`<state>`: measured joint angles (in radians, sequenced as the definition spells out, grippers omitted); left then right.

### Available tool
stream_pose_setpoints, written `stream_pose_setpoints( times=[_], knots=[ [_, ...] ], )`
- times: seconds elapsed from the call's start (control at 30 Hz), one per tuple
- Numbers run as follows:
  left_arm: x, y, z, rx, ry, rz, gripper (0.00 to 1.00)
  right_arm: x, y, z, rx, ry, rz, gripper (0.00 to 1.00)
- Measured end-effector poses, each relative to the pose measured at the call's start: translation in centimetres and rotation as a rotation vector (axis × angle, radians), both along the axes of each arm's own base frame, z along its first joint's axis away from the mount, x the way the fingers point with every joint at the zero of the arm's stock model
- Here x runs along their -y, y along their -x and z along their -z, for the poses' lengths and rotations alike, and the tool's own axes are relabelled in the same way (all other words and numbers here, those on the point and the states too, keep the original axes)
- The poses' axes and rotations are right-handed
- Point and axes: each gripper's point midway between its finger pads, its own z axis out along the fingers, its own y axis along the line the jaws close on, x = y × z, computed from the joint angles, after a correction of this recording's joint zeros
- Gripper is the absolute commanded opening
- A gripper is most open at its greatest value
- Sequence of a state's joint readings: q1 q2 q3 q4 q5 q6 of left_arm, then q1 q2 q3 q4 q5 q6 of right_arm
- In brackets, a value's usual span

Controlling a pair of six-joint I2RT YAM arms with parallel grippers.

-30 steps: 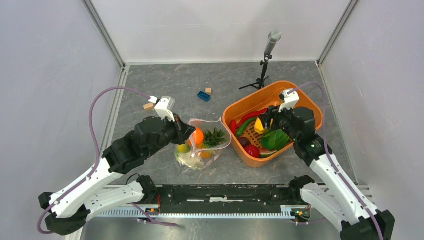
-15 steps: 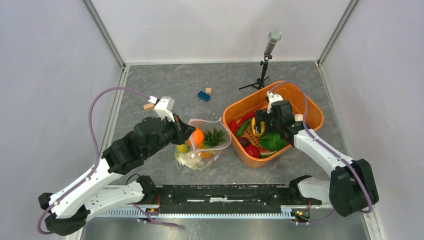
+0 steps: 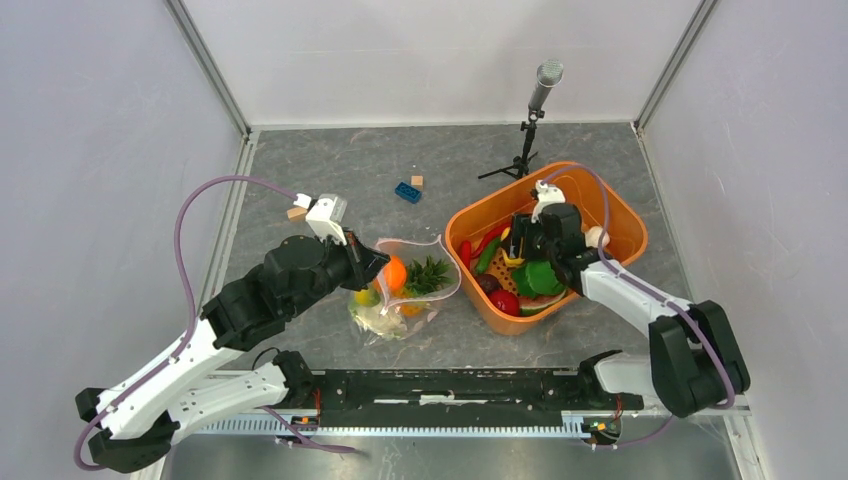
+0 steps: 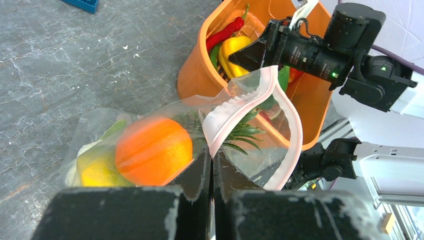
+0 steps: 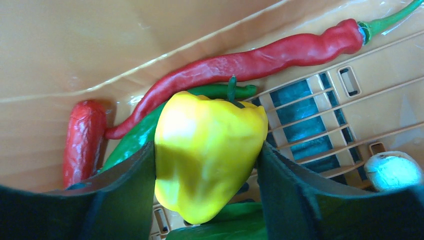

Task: Place the food in the zip-top bag and seal the zipper
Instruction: Pick up the fake vegetable from the bin.

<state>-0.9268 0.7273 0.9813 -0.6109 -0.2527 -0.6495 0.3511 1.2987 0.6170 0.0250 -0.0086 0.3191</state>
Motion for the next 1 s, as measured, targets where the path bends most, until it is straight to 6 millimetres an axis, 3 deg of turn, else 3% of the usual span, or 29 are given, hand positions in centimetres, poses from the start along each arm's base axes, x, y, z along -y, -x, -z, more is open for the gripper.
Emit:
stream_pose_setpoints(
  times=[0.17, 0.6, 0.87, 1.0],
  knots=[
    [0.0, 0.0, 0.1, -0.001, -0.001, 0.000, 0.03, 0.0, 0.8, -2.2, 0.088, -0.039, -0.013, 0.47],
    [0.1, -0.1, 0.3, -0.006, -0.007, 0.001, 0.03, -0.3, 2.8, -12.1, 0.395, -0.161, -0.079, 0.48],
    [0.2, -0.1, 0.3, -0.008, -0.008, 0.004, 0.03, -4.4, 7.0, -19.8, 0.559, -0.327, -0.378, 0.46],
    [0.5, 0.0, 0.3, -0.010, -0.004, 0.016, 0.03, -7.2, 9.8, -21.5, 0.582, -0.405, -0.549, 0.46]
  ],
)
